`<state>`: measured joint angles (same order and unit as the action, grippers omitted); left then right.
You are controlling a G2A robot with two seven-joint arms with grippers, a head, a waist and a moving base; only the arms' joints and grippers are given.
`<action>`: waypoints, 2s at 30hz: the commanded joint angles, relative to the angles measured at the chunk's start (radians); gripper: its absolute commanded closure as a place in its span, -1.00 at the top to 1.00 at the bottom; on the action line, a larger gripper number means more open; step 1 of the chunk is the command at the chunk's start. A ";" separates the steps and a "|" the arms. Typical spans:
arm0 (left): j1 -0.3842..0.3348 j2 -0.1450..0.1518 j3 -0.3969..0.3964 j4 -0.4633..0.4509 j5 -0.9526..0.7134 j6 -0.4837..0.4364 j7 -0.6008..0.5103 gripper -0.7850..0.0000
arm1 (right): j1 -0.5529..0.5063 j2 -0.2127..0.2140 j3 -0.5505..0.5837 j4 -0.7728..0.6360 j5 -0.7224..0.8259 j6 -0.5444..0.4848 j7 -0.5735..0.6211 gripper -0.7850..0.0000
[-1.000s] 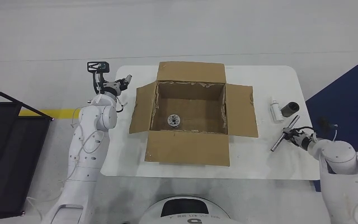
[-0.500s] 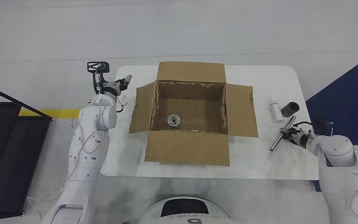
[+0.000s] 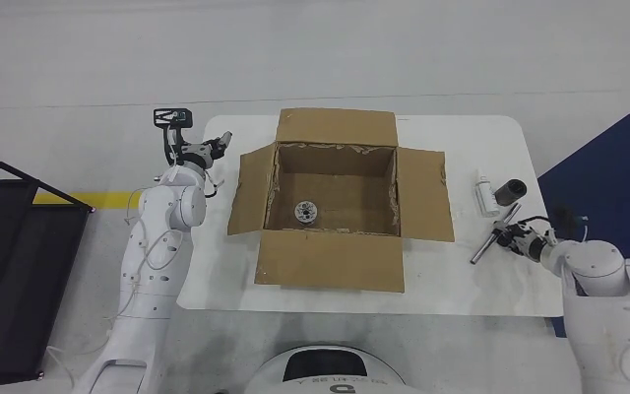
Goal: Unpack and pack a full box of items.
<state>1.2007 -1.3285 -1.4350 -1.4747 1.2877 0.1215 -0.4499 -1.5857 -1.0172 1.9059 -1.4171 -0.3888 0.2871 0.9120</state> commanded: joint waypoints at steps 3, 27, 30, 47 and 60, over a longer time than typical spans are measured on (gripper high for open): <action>0.000 0.000 0.000 0.000 0.000 0.000 0.000 1.00 | -0.041 -0.002 0.018 -0.048 0.024 -0.023 -0.042 -0.07; 0.000 0.000 0.000 0.000 0.000 0.000 0.000 1.00 | -0.509 -0.054 0.091 -0.632 -0.095 -0.724 -0.649 0.76; 0.000 0.000 0.000 0.000 0.000 0.000 0.000 1.00 | -0.482 -0.049 0.063 -0.690 -0.184 -0.833 -0.634 0.75; 0.000 0.000 0.000 0.000 0.000 0.000 0.000 1.00 | -0.050 -0.009 -0.252 -0.618 -0.144 -0.937 -0.150 1.00; 0.000 0.000 0.000 0.000 0.000 0.000 0.000 1.00 | 0.292 -0.029 -0.666 -0.573 -0.253 -0.905 0.101 1.00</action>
<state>1.2007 -1.3285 -1.4350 -1.4747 1.2877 0.1215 -0.4499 -1.3832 -1.0387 1.3336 -2.0181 -0.6424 -0.6282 0.9731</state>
